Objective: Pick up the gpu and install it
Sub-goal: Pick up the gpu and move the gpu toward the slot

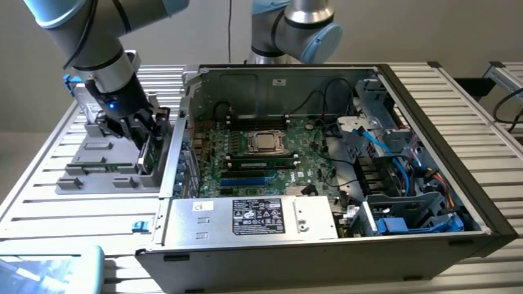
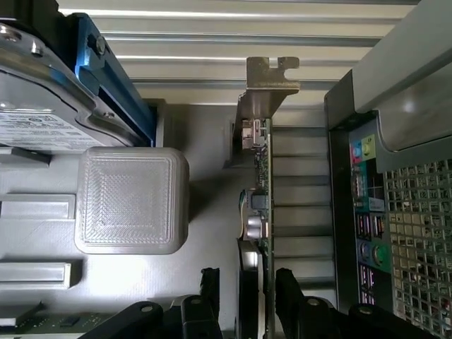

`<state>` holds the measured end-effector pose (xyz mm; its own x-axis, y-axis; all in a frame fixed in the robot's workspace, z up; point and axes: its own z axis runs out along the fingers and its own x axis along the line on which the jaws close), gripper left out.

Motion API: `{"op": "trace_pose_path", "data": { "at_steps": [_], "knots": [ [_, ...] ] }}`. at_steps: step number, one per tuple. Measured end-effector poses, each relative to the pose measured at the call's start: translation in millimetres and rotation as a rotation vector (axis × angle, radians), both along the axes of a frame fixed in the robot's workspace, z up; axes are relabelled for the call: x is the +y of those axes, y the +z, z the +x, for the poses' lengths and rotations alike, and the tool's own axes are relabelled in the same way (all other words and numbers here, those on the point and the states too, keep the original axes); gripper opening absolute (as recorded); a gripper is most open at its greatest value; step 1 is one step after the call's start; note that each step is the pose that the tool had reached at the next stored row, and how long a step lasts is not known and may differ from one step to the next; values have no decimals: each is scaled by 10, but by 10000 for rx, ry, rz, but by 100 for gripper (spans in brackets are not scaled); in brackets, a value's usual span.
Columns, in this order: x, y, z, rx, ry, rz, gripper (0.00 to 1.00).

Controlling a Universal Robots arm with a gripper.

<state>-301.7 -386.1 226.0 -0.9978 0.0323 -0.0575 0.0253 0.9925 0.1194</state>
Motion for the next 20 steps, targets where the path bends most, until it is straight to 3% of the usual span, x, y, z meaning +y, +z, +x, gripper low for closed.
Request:
{"op": "trace_pose_path", "data": {
  "at_steps": [7, 9, 16, 20],
  "knots": [
    [0, -20, 1, 0, -34, 0, 44],
    [0, -21, 1, 1, -35, -2, 31],
    [-2, -20, 4, 8, -35, 2, 28],
    [-3, 129, 3, 11, -35, 2, 28]
  ]
}}
